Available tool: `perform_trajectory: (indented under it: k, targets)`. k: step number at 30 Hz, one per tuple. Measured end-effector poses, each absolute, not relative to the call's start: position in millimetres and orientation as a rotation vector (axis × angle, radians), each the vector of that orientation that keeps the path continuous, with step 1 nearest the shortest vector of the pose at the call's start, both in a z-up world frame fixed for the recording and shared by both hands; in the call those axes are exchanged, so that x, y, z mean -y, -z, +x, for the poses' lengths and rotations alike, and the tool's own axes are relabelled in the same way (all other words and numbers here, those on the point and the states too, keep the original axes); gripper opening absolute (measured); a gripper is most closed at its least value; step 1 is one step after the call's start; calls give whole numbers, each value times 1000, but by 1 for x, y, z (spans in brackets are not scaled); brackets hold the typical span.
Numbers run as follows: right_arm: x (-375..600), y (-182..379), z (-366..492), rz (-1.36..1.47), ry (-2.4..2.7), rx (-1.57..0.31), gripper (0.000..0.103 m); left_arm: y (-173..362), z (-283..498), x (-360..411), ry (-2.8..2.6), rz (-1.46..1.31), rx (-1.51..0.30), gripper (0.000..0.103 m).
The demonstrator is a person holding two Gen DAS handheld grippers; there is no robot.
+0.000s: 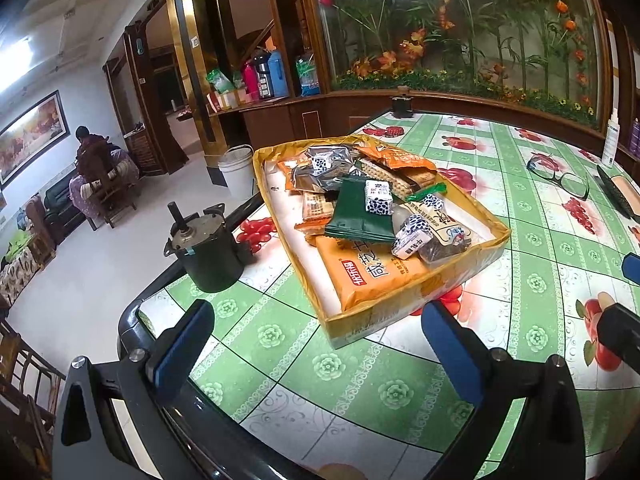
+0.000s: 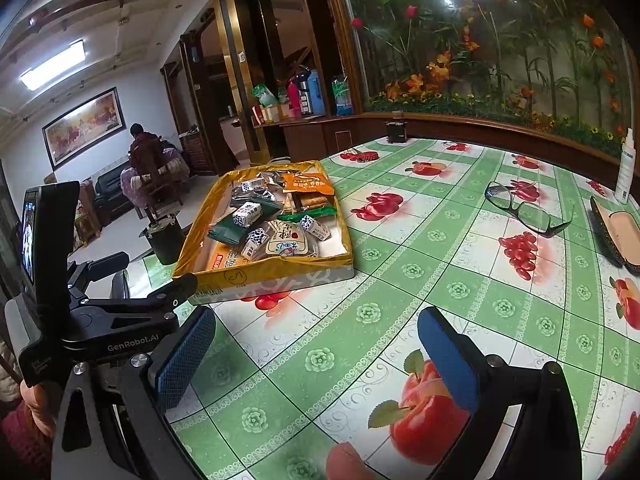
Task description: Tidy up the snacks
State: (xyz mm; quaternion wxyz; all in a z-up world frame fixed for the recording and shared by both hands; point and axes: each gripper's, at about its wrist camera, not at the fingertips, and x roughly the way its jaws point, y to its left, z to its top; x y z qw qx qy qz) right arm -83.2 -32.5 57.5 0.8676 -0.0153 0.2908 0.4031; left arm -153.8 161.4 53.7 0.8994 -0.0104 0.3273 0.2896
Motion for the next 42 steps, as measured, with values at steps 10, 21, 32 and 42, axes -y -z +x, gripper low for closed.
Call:
perform_trajectory:
  k: [10,21,32,42]
  targets:
    - [32,-58,-83,-35,-843,-609,103,-53,-153,-163,-600,-24,-679,103]
    - [32,-58,-83,-36,-843,-609,103,-52,-154,-166,-604,-27,-679,103]
    - [32,-57,-83,-36,-843,-609,103,-51,-154,-167,-604,-30,-682,103]
    - [32,-58,-83,-37,-843,-610,103,-51,-155,-168,-606,-34,-682,103]
